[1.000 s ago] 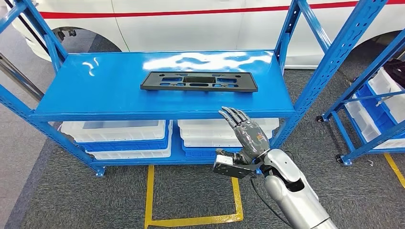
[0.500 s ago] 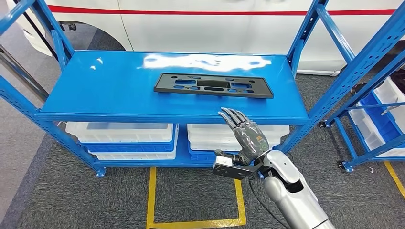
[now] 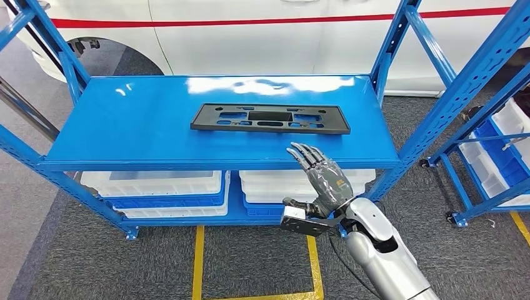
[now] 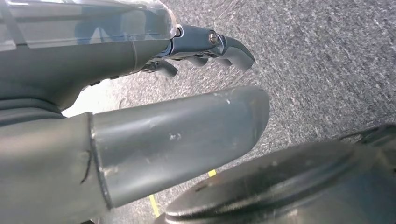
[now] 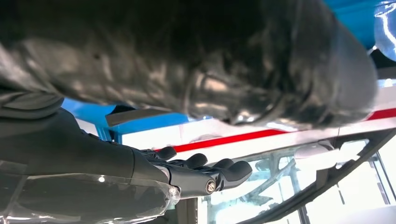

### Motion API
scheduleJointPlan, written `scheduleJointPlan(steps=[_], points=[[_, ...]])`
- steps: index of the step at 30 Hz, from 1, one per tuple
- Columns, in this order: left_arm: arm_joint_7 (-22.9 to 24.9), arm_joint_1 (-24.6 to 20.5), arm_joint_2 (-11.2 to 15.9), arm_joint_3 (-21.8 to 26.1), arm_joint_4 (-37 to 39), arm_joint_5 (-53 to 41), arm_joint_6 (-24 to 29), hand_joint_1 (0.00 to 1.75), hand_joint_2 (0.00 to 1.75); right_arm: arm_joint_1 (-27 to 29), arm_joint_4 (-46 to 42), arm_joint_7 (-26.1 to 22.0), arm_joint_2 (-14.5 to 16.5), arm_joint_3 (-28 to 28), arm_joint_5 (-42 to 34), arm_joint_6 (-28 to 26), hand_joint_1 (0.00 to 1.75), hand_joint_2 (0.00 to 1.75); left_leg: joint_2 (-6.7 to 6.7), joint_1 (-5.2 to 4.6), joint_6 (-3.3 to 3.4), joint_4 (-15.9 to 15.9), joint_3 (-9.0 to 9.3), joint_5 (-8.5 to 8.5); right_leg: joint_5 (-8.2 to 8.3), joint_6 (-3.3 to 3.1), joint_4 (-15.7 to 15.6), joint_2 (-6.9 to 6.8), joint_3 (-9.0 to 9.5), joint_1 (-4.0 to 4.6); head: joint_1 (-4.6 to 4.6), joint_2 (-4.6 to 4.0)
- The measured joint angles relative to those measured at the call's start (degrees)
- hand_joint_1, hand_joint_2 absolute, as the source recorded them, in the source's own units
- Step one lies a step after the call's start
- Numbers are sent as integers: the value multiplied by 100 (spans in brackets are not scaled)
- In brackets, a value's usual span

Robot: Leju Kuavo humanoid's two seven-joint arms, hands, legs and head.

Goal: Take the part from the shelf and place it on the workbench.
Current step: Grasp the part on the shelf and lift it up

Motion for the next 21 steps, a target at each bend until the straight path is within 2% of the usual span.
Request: scheduleJointPlan(steps=[2,3,4,6,7,9,11,13,14,15,16,17,19,20,21], points=[[-19,-26,8,15,54,-38,13,0,0,-2,31,-2,60,0,25,3,0,0,13,34,-35,-689,242,489,-83,56,37,7,77,-35,0,0],[-23,-44,10,20,80,-45,17,0,0,-6,40,-2,83,1,37,3,0,0,19,31,-42,-1042,404,648,-134,100,69,9,103,-35,1,0],[-28,-65,11,23,103,-49,22,0,0,-11,48,-1,98,2,49,3,0,0,18,24,-15,-1285,515,719,-175,144,95,11,113,-33,-1,0],[-39,-96,11,28,143,-56,30,0,0,-23,64,2,118,8,64,3,0,0,1,-10,74,-1412,582,666,-218,216,111,8,112,-17,-2,0],[-45,-107,12,34,164,-62,32,0,0,-27,72,4,126,11,68,2,0,0,-9,-11,133,-1416,576,650,-227,238,100,5,117,-26,-2,0],[-74,-122,11,58,221,-95,36,0,0,-31,86,11,138,15,67,-3,0,0,-13,-5,210,-1435,602,632,-298,278,183,3,97,-36,1,0],[-124,-153,11,101,286,-156,46,0,0,-33,102,20,138,15,59,-11,0,0,-10,-2,275,-1449,637,607,-538,304,696,7,-170,-33,5,0],[-172,-186,13,150,345,-224,55,0,0,-20,128,24,132,15,53,-15,0,0,-9,-29,327,-1448,664,569,-786,302,1461,9,-640,-23,4,0],[-190,-195,14,178,372,-257,56,0,0,-10,147,24,126,14,52,-15,0,0,-12,-48,346,-1447,686,546,-792,288,1696,10,-820,-17,4,0],[-204,-200,14,207,397,-288,56,0,0,-4,166,23,120,12,52,-18,0,0,-19,-68,361,-1447,720,520,-687,262,1738,10,-908,-5,4,0],[-216,-203,15,238,420,-320,56,0,0,-2,185,22,113,5,51,-23,0,0,-28,-88,367,-1448,767,489,-480,221,1563,13,-887,16,5,0],[-229,-207,14,269,439,-351,56,0,0,-7,202,22,103,-6,51,-30,0,0,-37,-108,370,-1450,823,454,-206,161,1218,16,-776,47,5,0],[-262,-229,10,324,490,-407,55,0,0,-34,232,24,81,-37,51,-44,0,0,-44,-127,355,-1462,900,391,153,17,556,18,-520,116,-7,0],[-277,-249,10,353,513,-430,53,0,0,-54,247,24,72,-52,51,-49,0,0,-42,-120,335,-1469,916,370,200,-38,355,16,-435,151,-10,0],[-288,-267,10,382,535,-445,49,0,0,-74,264,25,67,-69,51,-54,0,0,-37,-107,310,-1481,919,358,168,-73,279,15,-399,178,-14,0]])
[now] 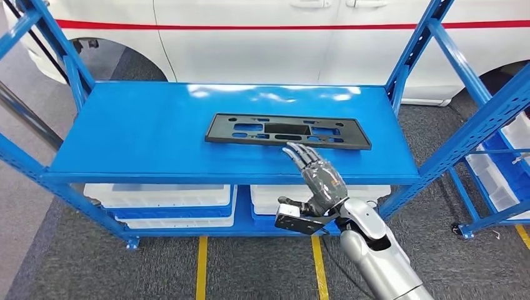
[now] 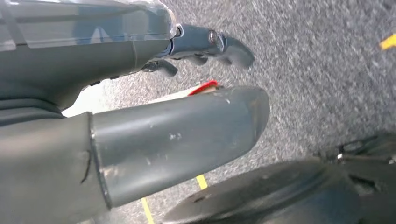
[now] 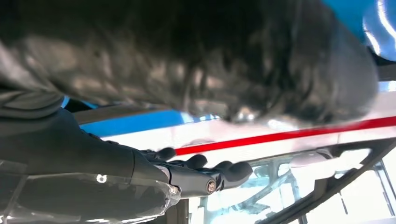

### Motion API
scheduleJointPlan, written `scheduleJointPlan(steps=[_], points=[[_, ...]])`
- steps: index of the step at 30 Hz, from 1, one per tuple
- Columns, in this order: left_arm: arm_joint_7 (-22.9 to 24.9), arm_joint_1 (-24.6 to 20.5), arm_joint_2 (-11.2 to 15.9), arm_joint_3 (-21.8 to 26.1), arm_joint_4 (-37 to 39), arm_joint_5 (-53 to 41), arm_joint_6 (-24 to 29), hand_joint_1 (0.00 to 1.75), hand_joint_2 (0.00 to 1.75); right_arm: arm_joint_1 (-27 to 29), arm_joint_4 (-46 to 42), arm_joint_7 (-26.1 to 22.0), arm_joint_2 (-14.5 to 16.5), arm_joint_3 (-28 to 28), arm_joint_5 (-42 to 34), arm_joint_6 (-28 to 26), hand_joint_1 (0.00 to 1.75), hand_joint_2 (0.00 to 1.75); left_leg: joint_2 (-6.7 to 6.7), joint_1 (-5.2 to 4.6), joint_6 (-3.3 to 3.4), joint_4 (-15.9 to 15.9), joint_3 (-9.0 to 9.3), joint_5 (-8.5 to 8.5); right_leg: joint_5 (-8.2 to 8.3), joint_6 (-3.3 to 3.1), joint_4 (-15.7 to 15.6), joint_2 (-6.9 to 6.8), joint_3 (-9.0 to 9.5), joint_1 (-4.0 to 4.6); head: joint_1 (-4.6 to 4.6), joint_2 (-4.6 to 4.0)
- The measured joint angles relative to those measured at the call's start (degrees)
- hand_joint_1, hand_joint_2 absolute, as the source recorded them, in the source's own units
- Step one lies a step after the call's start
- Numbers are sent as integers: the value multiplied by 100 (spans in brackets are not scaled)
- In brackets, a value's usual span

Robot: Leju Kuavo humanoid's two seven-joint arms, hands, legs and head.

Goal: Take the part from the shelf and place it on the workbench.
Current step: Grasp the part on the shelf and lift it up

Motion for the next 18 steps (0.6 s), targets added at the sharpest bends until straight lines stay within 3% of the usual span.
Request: scheduleJointPlan(steps=[2,5,6,8,9,10,11,12,14,16,18], points=[[-10,-22,4,43,21,-16,-8,0,0,-28,21,0,-2,-32,0,-6,0,0,14,17,-47,-35,21,-9,-36,-21,-82,6,39,31,6,0],[-13,-33,16,74,39,-25,-3,0,0,-47,39,-1,-11,-71,0,-16,0,0,32,-8,-110,57,36,-106,-12,-10,-292,-2,221,-68,-5,-1],[-14,-42,20,89,43,-26,1,0,0,-57,47,-1,-14,-78,0,-19,0,0,35,-4,-141,272,-57,-208,-12,-7,-359,-8,298,-102,-13,-1],[-14,-60,25,125,52,-26,4,0,0,-72,71,-2,-15,-79,0,-22,0,0,36,41,-211,963,-443,-464,-56,-14,-388,-17,384,-111,-27,0],[-15,-64,28,144,58,-30,3,0,0,-70,86,-2,-14,-79,0,-22,0,0,37,69,-247,1279,-658,-535,-89,-11,-381,-18,411,-114,-26,0],[-16,-66,31,160,64,-39,3,0,0,-66,104,-1,-14,-79,0,-23,0,0,38,96,-280,1428,-802,-496,-129,2,-366,-16,440,-120,-27,0],[-19,-67,33,174,70,-49,3,0,0,-65,121,0,-14,-79,0,-23,0,0,41,120,-308,1373,-846,-342,-174,21,-343,-11,472,-130,-27,0],[-23,-69,33,185,74,-60,3,0,0,-66,134,1,-14,-80,-1,-24,0,0,45,140,-331,1108,-782,-89,-230,50,-310,-6,511,-145,-27,0],[-31,-80,33,208,86,-74,0,0,0,-74,161,2,-15,-85,-5,-26,0,0,58,150,-355,453,-528,309,-356,129,-222,3,570,-162,-29,0],[-39,-106,31,231,106,-83,-4,0,0,-86,192,1,-18,-97,-15,-31,0,0,54,130,-285,155,-392,348,-433,210,-158,5,566,-149,-29,0],[-46,-122,29,254,118,-90,-10,0,0,-99,221,1,-19,-108,-24,-35,0,0,36,111,-179,118,-379,287,-455,261,-158,-1,560,-143,-29,0]])
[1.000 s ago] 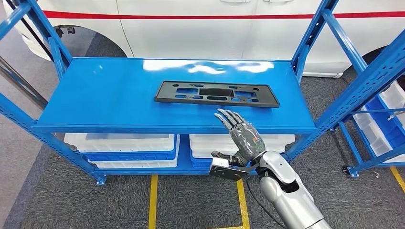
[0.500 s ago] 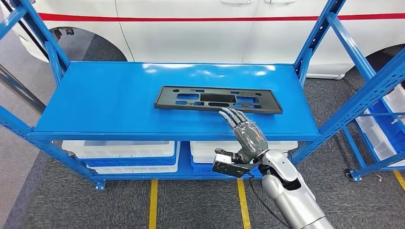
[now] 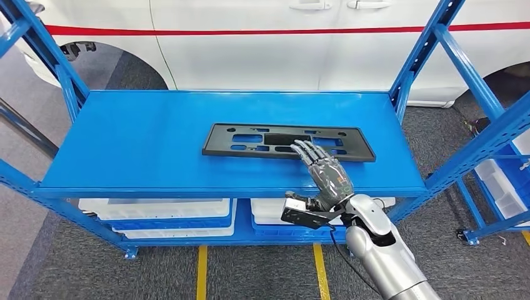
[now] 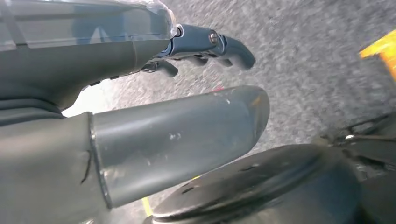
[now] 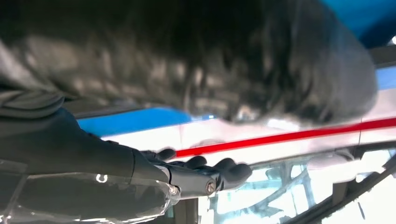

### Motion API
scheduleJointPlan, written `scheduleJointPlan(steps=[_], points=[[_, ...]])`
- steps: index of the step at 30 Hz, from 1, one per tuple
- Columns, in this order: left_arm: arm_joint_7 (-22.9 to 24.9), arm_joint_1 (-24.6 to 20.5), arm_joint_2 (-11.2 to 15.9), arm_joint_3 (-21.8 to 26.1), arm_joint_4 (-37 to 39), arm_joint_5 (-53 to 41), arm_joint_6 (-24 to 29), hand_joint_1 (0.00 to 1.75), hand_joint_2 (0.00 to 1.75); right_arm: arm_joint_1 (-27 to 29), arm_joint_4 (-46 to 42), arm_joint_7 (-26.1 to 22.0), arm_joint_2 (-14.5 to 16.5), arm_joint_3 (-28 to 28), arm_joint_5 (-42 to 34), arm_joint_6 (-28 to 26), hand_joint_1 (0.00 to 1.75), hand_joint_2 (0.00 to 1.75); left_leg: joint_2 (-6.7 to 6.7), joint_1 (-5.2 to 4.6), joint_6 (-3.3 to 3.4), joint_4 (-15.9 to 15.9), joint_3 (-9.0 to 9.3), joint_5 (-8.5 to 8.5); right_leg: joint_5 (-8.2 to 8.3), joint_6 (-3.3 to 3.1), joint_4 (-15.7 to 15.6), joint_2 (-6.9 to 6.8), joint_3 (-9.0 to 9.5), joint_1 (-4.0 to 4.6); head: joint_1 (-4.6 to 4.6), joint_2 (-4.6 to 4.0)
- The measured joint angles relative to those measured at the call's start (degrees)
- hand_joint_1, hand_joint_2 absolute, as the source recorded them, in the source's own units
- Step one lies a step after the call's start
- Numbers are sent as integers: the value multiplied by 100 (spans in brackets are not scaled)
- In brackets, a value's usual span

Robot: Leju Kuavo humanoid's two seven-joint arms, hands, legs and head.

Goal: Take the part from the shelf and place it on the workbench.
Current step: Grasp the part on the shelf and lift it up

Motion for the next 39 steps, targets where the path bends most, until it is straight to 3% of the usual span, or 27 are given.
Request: scheduleJointPlan(steps=[3,4,6,7,8,9,11,12,13,15,17,19,22,23,24,26,28,29,32,34,35,37,38,39], points=[[-11,-3,-9,22,4,-24,-7,0,0,-28,20,-3,-2,-25,-5,-6,0,0,-2,18,115,-66,80,-30,-146,64,204,-2,-64,-24,2,0],[-18,-7,-12,31,4,-31,-10,0,0,-37,27,-6,-3,-42,-7,-7,0,0,1,23,147,-82,110,-44,-267,84,481,-1,-209,-30,4,0],[-28,-13,-12,52,4,-37,-20,0,0,-38,55,-9,-7,-75,-16,-7,0,0,1,17,190,-88,142,-79,-525,105,1258,0,-676,-30,4,0],[-31,-13,-12,62,4,-39,-27,0,0,-32,73,-10,-8,-85,-21,-7,0,0,-5,13,201,-88,160,-98,-569,107,1563,0,-894,-30,4,0],[-33,-13,-12,71,4,-40,-34,0,0,-26,91,-10,-9,-92,-25,-7,0,0,-13,10,204,-87,188,-122,-500,100,1680,0,-1027,-28,4,0],[-34,-12,-12,79,4,-43,-42,0,0,-25,105,-10,-9,-97,-29,-7,0,0,-23,8,197,-87,230,-150,-309,84,1563,0,-1043,-25,4,0],[-36,-11,-12,90,4,-50,-48,0,0,-31,117,-11,-9,-107,-35,-7,0,0,-36,10,172,-93,330,-221,216,30,867,5,-819,-12,5,0],[-36,-17,-12,93,7,-52,-49,0,0,-36,122,-11,-9,-113,-37,-7,0,44,-39,3,149,-94,374,-255,398,-1,520,10,-685,11,5,0],[-37,-22,-12,95,10,-54,-50,0,0,-43,127,-11,-9,-119,-38,-7,0,87,-42,-1,122,-98,393,-279,465,-30,272,11,-582,33,7,0],[-37,-33,-10,100,17,-56,-55,0,0,-53,136,-11,-9,-131,-39,-7,0,175,-43,-8,65,-118,403,-299,421,-66,107,16,-514,71,6,0],[-37,-36,-5,104,19,-57,-60,0,0,-56,137,-13,-13,-146,-39,-7,0,175,-29,-15,4,-124,418,-331,398,-96,32,21,-462,40,4,0],[-38,-42,3,107,20,-57,-58,0,0,-65,140,-15,-16,-159,-39,-6,0,175,-8,-21,-42,174,300,-497,388,-150,-42,15,-375,-2,-2,0],[-39,-47,11,131,21,-56,-62,0,0,-66,169,-17,-11,-161,-39,3,0,175,1,-17,-76,1254,-319,-875,325,-209,-57,-3,-286,-2,-6,0],[-39,-47,12,147,22,-56,-67,0,0,-63,186,-17,-11,-161,-39,9,0,175,1,-17,-82,1468,-486,-871,298,-212,-53,-4,-258,1,-7,0],[-39,-45,12,165,22,-56,-69,0,0,-61,204,-17,-11,-161,-39,15,0,175,1,-17,-80,1476,-557,-753,268,-210,-48,-2,-224,3,-6,0],[-38,-45,12,191,24,-56,-70,0,0,-62,232,-17,-9,-161,-39,21,0,175,3,-18,-51,887,-391,-255,192,-193,-29,5,-138,4,-6,0],[-38,-51,14,209,25,-57,-73,0,0,-67,257,-17,-7,-161,-39,29,0,175,5,-36,-1,209,-117,65,113,-145,4,11,-91,23,-4,0],[-39,-58,14,216,25,-57,-74,0,0,-68,269,-17,-7,-161,-38,34,0,175,3,-46,22,26,-45,104,88,-115,15,12,-91,32,-1,0],[-38,-70,5,237,26,-59,-77,0,0,-74,291,-17,-7,-161,-37,43,0,175,-12,-55,97,-85,12,57,54,-23,-9,10,-75,34,0,0],[-39,-72,-5,248,26,-64,-77,0,0,-93,293,-17,-7,-162,-38,42,0,175,-9,-29,157,-145,83,48,-62,40,162,7,-130,26,14,0],[-40,-74,-8,250,26,-68,-77,0,0,-101,295,-17,-7,-163,-39,42,0,175,-6,-18,182,-168,115,40,-181,69,414,6,-255,17,21,0],[-42,-79,-8,252,26,-74,-79,0,0,-101,310,-17,-7,-163,-38,50,0,175,-5,-21,216,-174,146,7,-457,113,1169,6,-695,-1,30,0],[-43,-81,-8,256,26,-79,-82,0,0,-91,325,-17,-7,-163,-38,61,0,175,-8,-24,225,-173,163,-13,-512,125,1476,6,-908,-10,30,0],[-46,-80,-8,261,26,-85,-89,0,0,-81,344,-17,-7,-163,-36,77,0,175,-13,-25,226,-172,188,-37,-459,129,1606,6,-1042,-16,31,0]])
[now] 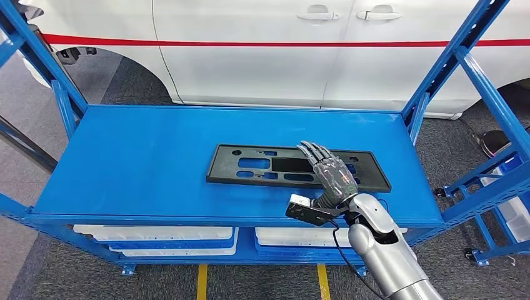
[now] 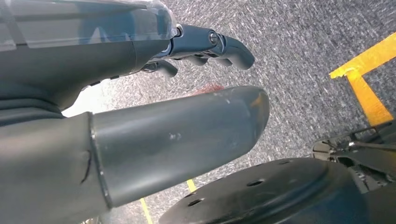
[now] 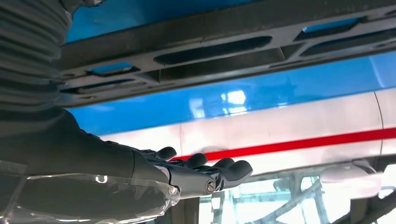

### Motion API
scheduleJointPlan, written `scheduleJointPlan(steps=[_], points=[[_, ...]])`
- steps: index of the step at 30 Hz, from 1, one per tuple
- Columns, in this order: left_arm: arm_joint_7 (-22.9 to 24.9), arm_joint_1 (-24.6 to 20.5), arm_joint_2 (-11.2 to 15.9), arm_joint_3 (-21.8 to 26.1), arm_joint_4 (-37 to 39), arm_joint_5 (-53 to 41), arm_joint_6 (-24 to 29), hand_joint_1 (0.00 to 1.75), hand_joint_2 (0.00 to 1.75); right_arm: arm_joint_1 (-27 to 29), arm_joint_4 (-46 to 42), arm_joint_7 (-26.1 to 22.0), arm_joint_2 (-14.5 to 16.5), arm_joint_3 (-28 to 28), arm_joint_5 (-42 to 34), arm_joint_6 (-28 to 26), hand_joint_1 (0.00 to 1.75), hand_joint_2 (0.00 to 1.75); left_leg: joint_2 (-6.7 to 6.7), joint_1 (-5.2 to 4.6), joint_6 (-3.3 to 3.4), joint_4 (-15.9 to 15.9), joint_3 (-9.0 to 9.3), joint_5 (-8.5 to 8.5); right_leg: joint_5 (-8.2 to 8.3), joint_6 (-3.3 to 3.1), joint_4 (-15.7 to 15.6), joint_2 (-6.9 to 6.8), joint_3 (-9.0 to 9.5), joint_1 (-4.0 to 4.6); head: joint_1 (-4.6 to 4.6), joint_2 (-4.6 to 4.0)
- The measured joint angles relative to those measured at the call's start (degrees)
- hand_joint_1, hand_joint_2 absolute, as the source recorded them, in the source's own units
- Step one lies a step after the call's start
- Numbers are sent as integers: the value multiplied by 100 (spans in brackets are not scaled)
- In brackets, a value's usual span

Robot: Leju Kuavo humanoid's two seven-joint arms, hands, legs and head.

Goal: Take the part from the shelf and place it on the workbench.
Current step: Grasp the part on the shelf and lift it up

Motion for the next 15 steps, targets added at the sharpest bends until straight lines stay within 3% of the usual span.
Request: scheduleJointPlan(steps=[1,3,5,7,9,11,14,15], points=[[-3,0,-1,7,1,-7,-6,0,0,4,16,0,0,0,1,15,0,175,-6,0,-5,1,36,-26,165,-3,-87,0,-23,-3,0,0],[-14,1,-2,23,2,-27,-16,0,0,1,42,0,-1,0,13,43,0,175,-15,1,-29,-1,132,-91,678,-40,-804,0,230,0,1,0],[-28,-3,-4,41,2,-60,-26,0,0,-7,66,-3,-2,1,42,73,0,175,-17,-7,-71,-4,190,-146,941,-100,-1428,3,496,38,1,0],[-38,-10,-5,68,2,-95,-48,0,0,-11,93,-3,-1,2,99,107,0,175,-16,-13,-118,-13,191,-168,915,-152,-1575,4,558,80,-1,0],[-42,-17,-3,91,2,-121,-67,0,0,-16,122,18,1,5,175,120,0,175,-10,-14,-178,-18,205,-200,899,-201,-1627,1,591,63,-3,0],[-52,-22,-2,105,2,-133,-74,0,0,-42,158,81,16,24,272,114,0,175,3,-13,-241,219,120,-344,886,-269,-1685,-5,662,30,-5,0],[-79,-28,0,128,7,-126,-54,0,0,-77,262,298,77,87,513,29,0,175,12,-4,-297,1298,-470,-769,837,-349,-1699,-14,729,31,-9,0],[-86,-28,1,132,12,-113,-35,0,0,-78,319,408,100,114,643,-42,0,175,12,-3,-306,1576,-656,-816,819,-355,-1696,-17,749,35,-9,0]])
